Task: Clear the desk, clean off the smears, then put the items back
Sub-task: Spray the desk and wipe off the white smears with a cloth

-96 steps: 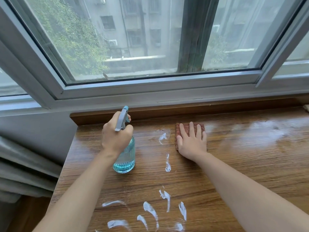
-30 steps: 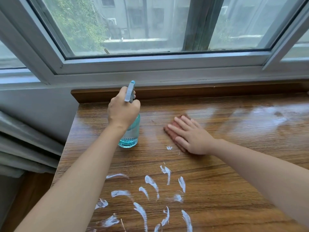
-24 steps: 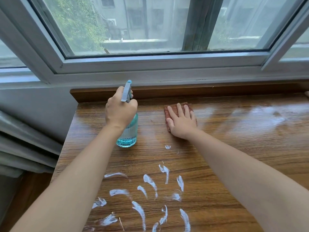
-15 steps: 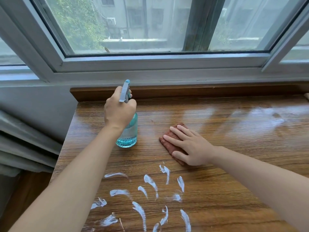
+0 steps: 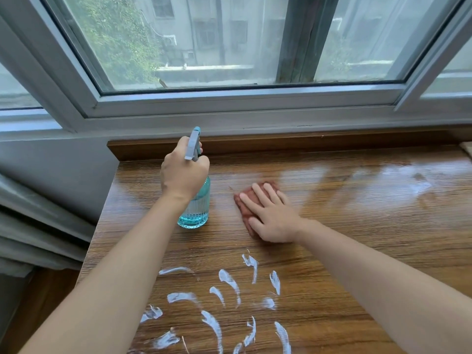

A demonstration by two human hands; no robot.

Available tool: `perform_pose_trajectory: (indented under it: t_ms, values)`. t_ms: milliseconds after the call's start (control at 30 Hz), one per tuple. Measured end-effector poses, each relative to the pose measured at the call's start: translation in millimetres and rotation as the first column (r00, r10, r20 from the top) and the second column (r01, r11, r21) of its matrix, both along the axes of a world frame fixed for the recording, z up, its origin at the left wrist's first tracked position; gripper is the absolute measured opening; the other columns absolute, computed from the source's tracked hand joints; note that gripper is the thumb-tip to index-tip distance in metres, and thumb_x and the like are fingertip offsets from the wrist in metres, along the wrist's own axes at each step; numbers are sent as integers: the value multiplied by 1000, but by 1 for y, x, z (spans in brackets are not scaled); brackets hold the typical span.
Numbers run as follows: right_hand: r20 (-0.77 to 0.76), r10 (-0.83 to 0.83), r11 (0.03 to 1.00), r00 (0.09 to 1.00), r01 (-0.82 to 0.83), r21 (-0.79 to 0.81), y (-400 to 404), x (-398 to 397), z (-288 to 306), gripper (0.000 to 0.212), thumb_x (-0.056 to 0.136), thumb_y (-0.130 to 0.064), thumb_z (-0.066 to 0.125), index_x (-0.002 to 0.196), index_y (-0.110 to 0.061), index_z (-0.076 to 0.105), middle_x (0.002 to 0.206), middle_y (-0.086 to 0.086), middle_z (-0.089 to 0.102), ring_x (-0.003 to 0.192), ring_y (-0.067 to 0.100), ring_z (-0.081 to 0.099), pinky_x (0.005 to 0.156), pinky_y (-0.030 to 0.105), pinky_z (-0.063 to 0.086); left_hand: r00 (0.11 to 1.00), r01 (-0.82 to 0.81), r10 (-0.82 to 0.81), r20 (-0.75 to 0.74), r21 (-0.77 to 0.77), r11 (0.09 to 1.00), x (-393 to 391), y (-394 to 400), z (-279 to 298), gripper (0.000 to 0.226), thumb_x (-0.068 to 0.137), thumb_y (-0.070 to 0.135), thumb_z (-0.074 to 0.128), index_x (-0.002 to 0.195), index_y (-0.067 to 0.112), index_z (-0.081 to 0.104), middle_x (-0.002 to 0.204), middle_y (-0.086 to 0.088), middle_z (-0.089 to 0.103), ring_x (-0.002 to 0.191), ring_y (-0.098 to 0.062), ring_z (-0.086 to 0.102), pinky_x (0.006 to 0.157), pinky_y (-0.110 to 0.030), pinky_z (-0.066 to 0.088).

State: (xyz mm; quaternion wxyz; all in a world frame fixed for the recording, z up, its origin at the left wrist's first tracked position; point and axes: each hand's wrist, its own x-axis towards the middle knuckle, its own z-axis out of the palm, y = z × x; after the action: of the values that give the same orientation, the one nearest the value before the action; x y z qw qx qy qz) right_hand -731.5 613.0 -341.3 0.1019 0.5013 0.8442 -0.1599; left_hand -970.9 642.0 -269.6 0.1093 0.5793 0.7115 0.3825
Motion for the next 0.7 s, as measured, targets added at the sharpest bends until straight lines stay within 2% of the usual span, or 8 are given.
perform_pose_trajectory:
  t_ms: [100,233,300,400,500,567,700]
  values:
    - [63,101,995,993,-100,-19,-19,29,8,68,103,-59,27,159,-49,-10,170,-1,-17,157,27,-16,126,48,-1,1000,-1,0,22,21,1000,-2,-1,0,21,80,16,55,100,18,61,70,0,59,61,-27,56,57,-30,36]
    - [73,110,993,991,-106,-48,-3,25,7,78,98,-71,29,157,-49,-14,169,0,-20,156,27,-19,127,48,-2,1000,4,-4,22,23,1000,-3,-3,-1,20,81,11,58,100,18,61,67,5,55,58,-23,53,55,-28,34]
    - [35,44,999,998,-43,-20,17,10,3,79,95,-75,27,158,-48,-12,170,1,-18,156,28,-18,126,49,-3,1000,-9,9,12,13,1000,-1,-2,0,21,82,9,59,100,19,61,68,4,55,61,-26,55,56,-29,34]
    - [-6,-149,988,989,149,46,52,-23,-6,76,95,-75,23,160,-46,-3,172,4,-9,157,31,-13,125,52,-1,1000,-16,16,-10,-2,1000,2,0,0,21,83,9,61,101,19,61,67,4,55,64,-29,56,59,-31,35]
    - [-32,-295,953,955,296,60,72,-62,-12,71,96,-66,24,160,-44,3,172,6,-4,156,36,-9,122,57,0,999,-13,13,-33,2,1000,4,1,-2,20,84,10,61,101,19,60,66,4,54,65,-33,57,61,-33,38]
    - [-25,-236,969,971,238,61,71,-72,-11,66,98,-61,22,159,-45,2,172,5,-5,156,36,-10,122,57,-1,999,-24,24,-34,4,1000,4,1,-1,20,84,9,61,101,19,60,68,2,57,67,-34,58,63,-33,38]
    - [-55,127,987,990,-121,103,33,-29,-8,62,102,-60,24,159,-50,2,172,-1,-5,157,29,-10,125,50,-3,1000,-16,16,-14,0,1000,3,0,-1,20,82,13,59,101,20,60,72,-2,62,67,-33,59,62,-33,40]
